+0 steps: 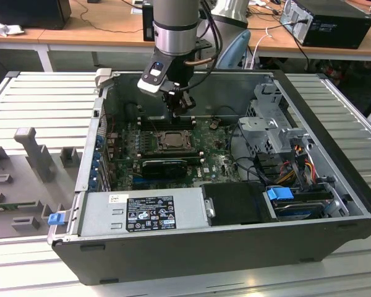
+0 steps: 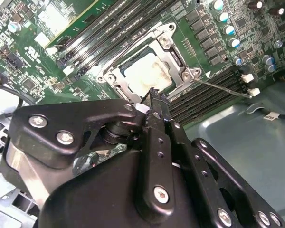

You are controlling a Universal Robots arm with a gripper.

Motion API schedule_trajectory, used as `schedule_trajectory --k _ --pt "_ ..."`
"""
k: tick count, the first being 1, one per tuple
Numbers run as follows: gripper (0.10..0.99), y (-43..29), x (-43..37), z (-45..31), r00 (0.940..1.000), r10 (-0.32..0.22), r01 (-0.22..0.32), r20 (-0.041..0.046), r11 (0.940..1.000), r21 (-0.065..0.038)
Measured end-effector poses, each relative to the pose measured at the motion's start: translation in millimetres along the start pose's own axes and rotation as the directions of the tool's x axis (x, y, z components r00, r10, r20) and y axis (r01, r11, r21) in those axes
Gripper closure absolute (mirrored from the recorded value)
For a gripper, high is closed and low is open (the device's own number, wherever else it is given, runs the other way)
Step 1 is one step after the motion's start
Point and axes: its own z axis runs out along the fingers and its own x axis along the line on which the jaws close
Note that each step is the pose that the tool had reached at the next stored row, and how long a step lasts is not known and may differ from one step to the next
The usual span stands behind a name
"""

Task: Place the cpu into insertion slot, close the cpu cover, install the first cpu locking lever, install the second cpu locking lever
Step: 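Install the first cpu locking lever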

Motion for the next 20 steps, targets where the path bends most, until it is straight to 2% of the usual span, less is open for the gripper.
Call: schedule_trajectory --k 1,3,4,5,7,10,12,16,17,20 --pt "0.98 0.0 0.0 0.0 1.0 -0.006 0.006 -0.0001 1.0 0.0" --pt "0.98 0.0 0.0 0.0 0.9984 -0.057 0.057 -0.0015 0.9984 -0.001" --pt "0.98 0.0 0.0 0.0 0.9964 -0.084 0.084 -0.0022 0.9964 -0.001" --pt "0.98 0.0 0.0 0.0 0.9921 -0.126 0.126 -0.0033 0.9921 -0.002" --pt "0.98 0.0 0.0 0.0 0.9891 -0.147 0.147 -0.0037 0.9891 -0.002" --pt "0.98 0.0 0.0 0.0 0.9805 -0.196 0.196 -0.0043 0.9805 -0.003" --pt "0.98 0.0 0.0 0.0 0.9725 -0.233 0.233 -0.0051 0.9725 -0.004" --pt "0.98 0.0 0.0 0.0 0.9636 -0.267 0.267 -0.0059 0.9636 -0.004" --pt "0.98 0.0 0.0 0.0 0.9583 -0.286 0.286 -0.0063 0.9584 -0.005" --pt "0.98 0.0 0.0 0.0 0.95 -0.312 0.312 -0.0068 0.95 -0.005"
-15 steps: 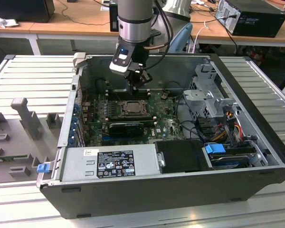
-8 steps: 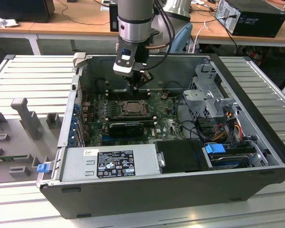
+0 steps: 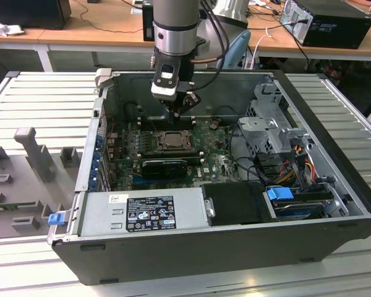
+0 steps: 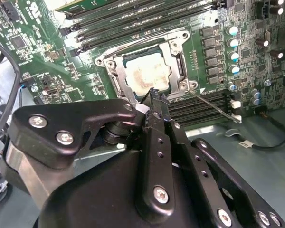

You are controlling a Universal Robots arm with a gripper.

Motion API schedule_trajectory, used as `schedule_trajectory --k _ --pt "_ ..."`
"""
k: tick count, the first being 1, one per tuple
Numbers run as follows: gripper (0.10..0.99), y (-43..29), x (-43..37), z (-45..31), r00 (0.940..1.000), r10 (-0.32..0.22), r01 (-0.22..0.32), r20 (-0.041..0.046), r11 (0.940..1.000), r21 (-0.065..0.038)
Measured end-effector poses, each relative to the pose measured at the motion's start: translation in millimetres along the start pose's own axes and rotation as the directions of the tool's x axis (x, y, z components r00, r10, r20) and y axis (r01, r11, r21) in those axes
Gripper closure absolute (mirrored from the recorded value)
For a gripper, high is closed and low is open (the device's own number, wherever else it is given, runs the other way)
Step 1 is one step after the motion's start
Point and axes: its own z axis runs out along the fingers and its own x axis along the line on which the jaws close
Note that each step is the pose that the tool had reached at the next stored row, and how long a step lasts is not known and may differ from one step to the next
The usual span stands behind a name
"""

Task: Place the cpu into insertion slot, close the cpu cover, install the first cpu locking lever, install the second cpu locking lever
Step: 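Install the first cpu locking lever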

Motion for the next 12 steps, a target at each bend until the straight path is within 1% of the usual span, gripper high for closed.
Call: schedule_trajectory --k 7,12 --pt "0.98 0.0 0.0 0.0 0.9986 -0.052 0.052 -0.0014 0.9986 -0.001" --pt "0.98 0.0 0.0 0.0 0.9949 -0.1 0.1 -0.0026 0.9949 -0.002"
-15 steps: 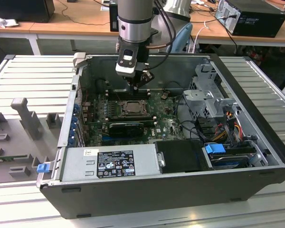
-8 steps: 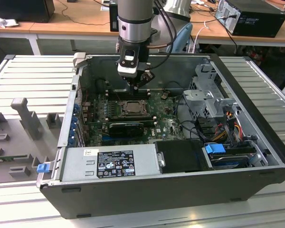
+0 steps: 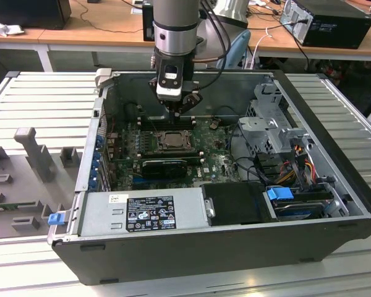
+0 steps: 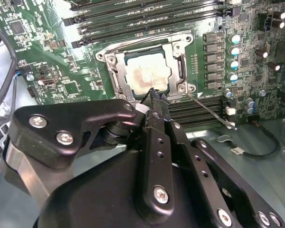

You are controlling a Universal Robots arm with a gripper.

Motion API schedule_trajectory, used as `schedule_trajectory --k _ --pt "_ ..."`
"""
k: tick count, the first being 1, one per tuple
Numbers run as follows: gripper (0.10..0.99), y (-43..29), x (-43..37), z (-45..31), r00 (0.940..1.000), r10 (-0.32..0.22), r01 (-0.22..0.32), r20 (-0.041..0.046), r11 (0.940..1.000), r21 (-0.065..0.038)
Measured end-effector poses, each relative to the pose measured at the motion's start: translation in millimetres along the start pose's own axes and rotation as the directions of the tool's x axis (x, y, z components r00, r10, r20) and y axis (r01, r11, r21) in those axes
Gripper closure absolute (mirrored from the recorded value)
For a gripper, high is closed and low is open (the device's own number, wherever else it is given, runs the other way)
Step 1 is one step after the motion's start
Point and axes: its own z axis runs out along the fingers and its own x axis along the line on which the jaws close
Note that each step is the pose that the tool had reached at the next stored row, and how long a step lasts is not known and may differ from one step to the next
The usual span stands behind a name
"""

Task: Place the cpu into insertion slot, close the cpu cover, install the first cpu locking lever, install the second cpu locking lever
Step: 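Install the first cpu locking lever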

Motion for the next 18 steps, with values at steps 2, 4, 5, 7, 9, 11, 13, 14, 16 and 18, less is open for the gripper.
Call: schedule_trajectory --k 2,4,5,7,9,11,13,14,16,18 --pt "0.98 0.0 0.0 0.0 0.9999 -0.014 0.014 -0.0004 0.9999 0.0" --pt "0.98 0.0 0.0 0.0 0.9995 -0.033 0.033 -0.0009 0.9995 -0.001" --pt "0.98 0.0 0.0 0.0 0.9992 -0.039 0.039 -0.001 0.9992 -0.001" --pt "0.98 0.0 0.0 0.0 0.9986 -0.053 0.053 -0.0014 0.9986 -0.001" --pt "0.98 0.0 0.0 0.0 0.9975 -0.071 0.071 -0.0018 0.9975 -0.001" --pt "0.98 0.0 0.0 0.0 0.9964 -0.085 0.085 -0.0022 0.9964 -0.001" --pt "0.98 0.0 0.0 0.0 0.9948 -0.102 0.102 -0.0026 0.9948 -0.002" --pt "0.98 0.0 0.0 0.0 0.9941 -0.108 0.108 -0.0027 0.9941 -0.002" --pt "0.98 0.0 0.0 0.0 0.9916 -0.129 0.129 -0.0032 0.9916 -0.002" --pt "0.98 0.0 0.0 0.0 0.9888 -0.149 0.149 -0.0037 0.9889 -0.003"
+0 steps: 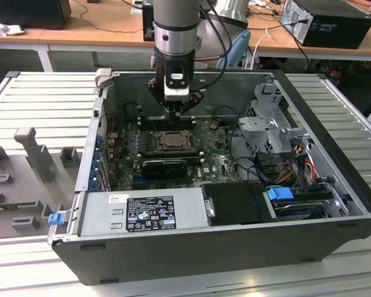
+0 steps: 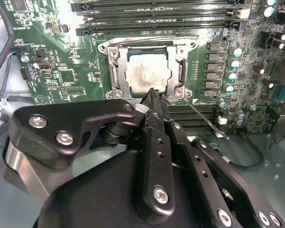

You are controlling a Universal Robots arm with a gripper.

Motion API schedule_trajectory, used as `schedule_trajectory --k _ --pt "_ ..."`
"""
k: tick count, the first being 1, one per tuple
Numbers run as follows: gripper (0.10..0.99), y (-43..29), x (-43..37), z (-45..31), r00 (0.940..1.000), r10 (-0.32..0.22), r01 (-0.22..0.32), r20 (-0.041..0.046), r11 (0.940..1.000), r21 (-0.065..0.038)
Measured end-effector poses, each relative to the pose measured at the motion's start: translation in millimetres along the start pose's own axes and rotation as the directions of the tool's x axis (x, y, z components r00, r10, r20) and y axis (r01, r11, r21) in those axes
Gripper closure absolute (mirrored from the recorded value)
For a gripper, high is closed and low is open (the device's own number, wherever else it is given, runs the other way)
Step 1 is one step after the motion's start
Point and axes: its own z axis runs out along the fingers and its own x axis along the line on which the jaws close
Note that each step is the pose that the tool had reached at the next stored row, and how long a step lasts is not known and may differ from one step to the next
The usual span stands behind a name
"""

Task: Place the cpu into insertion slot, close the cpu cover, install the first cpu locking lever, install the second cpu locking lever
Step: 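Install the first cpu locking lever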

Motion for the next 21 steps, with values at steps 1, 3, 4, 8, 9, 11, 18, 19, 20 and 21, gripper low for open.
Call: schedule_trajectory --k 1,3,4,8,9,11,18,19,20,21 --pt "0.98 0.0 0.0 0.0 1.0 -0.007 0.007 -0.0001 1.0 0.0" --pt "0.98 0.0 0.0 0.0 0.9999 -0.015 0.015 -0.0003 0.9999 0.0" --pt "0.98 0.0 0.0 0.0 0.9998 -0.022 0.022 -0.0005 0.9998 0.0" --pt "0.98 0.0 0.0 0.0 0.999 -0.044 0.044 -0.0011 0.999 -0.001" --pt "0.98 0.0 0.0 0.0 0.9987 -0.051 0.051 -0.0013 0.9987 -0.001" --pt "0.98 0.0 0.0 0.0 0.9973 -0.073 0.073 -0.0018 0.9973 -0.001" --pt "0.98 0.0 0.0 0.0 0.9912 -0.132 0.132 -0.0033 0.9912 -0.002" --pt "0.98 0.0 0.0 0.0 0.9904 -0.138 0.138 -0.0034 0.9904 -0.002" --pt "0.98 0.0 0.0 0.0 0.9898 -0.143 0.143 -0.0035 0.9898 -0.002" --pt "0.98 0.0 0.0 0.0 0.9891 -0.148 0.148 -0.0036 0.9891 -0.003"
